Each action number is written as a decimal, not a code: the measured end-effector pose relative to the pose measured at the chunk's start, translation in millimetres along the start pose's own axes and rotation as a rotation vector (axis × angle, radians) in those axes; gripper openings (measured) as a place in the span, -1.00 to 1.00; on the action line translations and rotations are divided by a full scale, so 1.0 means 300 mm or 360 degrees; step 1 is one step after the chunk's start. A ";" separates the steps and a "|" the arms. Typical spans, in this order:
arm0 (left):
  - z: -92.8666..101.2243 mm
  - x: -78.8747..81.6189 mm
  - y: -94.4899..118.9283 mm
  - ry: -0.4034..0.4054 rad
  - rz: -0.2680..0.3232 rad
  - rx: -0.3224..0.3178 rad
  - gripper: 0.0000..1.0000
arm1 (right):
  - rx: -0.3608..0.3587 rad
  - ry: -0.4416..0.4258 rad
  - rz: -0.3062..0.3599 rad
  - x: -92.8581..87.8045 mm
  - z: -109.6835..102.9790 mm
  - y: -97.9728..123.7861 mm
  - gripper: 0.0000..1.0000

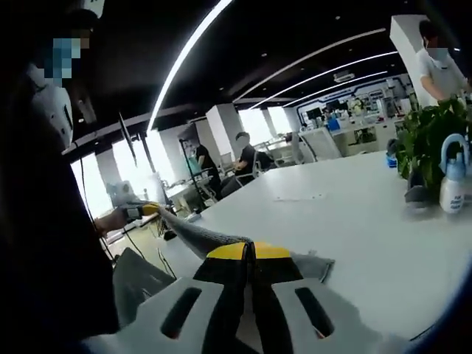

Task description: Fold the towel on the table until its edges align and the towel forms a compact rectangular stack.

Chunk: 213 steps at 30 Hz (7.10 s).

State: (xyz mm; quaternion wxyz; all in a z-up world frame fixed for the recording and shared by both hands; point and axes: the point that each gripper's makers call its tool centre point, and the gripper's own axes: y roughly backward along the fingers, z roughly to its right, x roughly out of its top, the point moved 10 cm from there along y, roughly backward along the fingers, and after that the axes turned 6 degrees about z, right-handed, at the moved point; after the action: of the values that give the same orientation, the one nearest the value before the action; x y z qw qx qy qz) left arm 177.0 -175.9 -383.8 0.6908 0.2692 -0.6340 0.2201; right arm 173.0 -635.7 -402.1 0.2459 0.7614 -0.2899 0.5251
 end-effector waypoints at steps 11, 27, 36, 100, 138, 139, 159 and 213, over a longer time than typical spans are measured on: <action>-0.014 -0.049 -0.003 0.0047 -0.0105 0.0056 -0.97 | -0.0043 0.0011 -0.0048 -0.021 0.026 -0.027 -1.00; -0.086 -0.110 -0.084 -0.0015 -0.0471 0.0152 -0.97 | -0.0179 0.0116 -0.0343 -0.054 0.094 -0.171 -1.00; -0.128 -0.137 -0.123 0.0032 -0.0489 0.0157 -0.97 | -0.0222 0.0075 -0.0421 -0.082 0.139 -0.207 -1.00; -0.259 -0.268 -0.251 0.0154 -0.0661 0.0160 -0.96 | -0.0293 0.0039 -0.0734 -0.171 0.324 -0.345 -1.00; -0.343 -0.303 -0.347 0.0079 -0.0740 0.0152 -0.96 | -0.0286 0.0131 -0.0917 -0.199 0.420 -0.431 -1.00; -0.346 -0.305 -0.352 0.0075 -0.0743 0.0153 -0.96 | -0.0289 0.0131 -0.0924 -0.202 0.421 -0.432 -1.00; -0.387 -0.353 -0.390 0.0074 -0.0810 0.0143 -0.96 | -0.0292 0.0148 -0.0973 -0.231 0.454 -0.465 -1.00; -0.471 -0.576 -0.483 -0.0153 -0.1084 0.0149 -0.85 | -0.0490 0.0240 -0.1062 -0.383 0.528 -0.583 -1.00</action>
State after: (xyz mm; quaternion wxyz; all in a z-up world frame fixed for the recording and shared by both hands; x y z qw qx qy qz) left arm 360.4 -187.3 -576.2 0.6809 0.5066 -0.5288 -0.0072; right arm 367.2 -597.8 -574.4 0.5358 0.7273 -0.0825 0.4208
